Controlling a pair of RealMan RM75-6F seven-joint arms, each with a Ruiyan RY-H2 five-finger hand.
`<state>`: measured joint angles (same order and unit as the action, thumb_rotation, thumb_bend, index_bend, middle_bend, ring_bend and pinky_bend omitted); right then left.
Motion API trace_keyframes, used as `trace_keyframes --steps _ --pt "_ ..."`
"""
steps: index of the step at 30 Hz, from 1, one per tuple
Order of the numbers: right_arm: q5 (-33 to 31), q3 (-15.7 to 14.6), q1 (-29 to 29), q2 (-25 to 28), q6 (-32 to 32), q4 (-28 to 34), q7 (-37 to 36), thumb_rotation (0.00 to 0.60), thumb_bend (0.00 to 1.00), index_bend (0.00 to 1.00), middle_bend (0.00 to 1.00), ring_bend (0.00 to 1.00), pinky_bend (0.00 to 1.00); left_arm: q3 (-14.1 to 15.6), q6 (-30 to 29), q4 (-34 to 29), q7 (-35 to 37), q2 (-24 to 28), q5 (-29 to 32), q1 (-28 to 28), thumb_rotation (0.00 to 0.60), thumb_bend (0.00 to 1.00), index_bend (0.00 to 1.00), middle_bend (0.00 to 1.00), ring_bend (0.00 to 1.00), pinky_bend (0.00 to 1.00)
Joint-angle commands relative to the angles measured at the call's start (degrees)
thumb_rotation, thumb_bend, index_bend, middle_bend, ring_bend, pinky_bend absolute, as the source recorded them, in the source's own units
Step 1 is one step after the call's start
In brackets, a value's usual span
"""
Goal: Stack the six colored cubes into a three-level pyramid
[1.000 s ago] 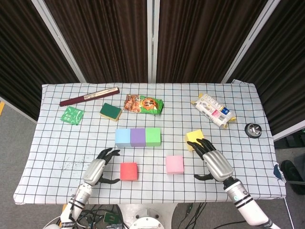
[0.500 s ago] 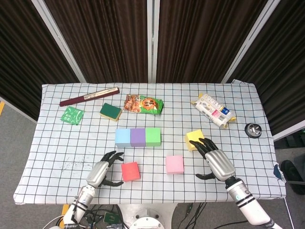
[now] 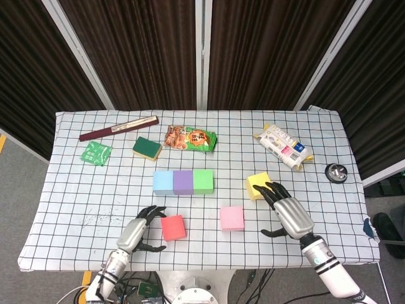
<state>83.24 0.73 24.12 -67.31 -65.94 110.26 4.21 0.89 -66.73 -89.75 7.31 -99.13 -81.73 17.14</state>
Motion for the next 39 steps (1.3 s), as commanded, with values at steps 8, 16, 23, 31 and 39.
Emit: trace_keyframes --steps 8,16,23,31,39 --pt "-0.02 0.25 -0.53 0.2 -0.2 -0.31 -0.7 0.6 0.01 0.0 0.12 0.0 0.0 -1.4 -0.65 0.72 -1.34 -2.42 1.16 0.01 0.6 0.0 0.11 0.23 0.05 0.05" --pt "0.09 0.51 -1.0 0.42 -0.54 -0.51 -1.22 0.6 0.01 0.0 0.12 0.0 0.0 -1.94 -2.05 2.41 0.16 -4.39 0.48 -0.25 0.6 0.0 0.12 0.3 0.05 0.06" --pt "0.09 0.63 -1.21 0.5 -0.45 -0.57 -1.42 0.6 0.01 0.0 0.13 0.0 0.0 -2.15 -3.24 3.45 0.86 -5.15 -0.08 -0.55 0.6 0.06 0.14 0.37 0.09 0.06" --pt "0.2 0.75 -1.35 0.65 -0.32 -0.18 -1.26 0.6 0.01 0.0 0.13 0.0 0.0 -0.99 -5.9 2.99 4.65 -1.2 -3.31 -1.41 0.6 0.1 0.14 0.39 0.1 0.07" --pt "-0.39 0.89 -1.11 0.37 0.55 -0.04 -0.58 0.6 0.01 0.0 0.13 0.0 0.0 -1.1 -13.9 5.33 9.9 6.06 -7.84 -3.63 0.6 0.1 0.14 0.38 0.1 0.07"
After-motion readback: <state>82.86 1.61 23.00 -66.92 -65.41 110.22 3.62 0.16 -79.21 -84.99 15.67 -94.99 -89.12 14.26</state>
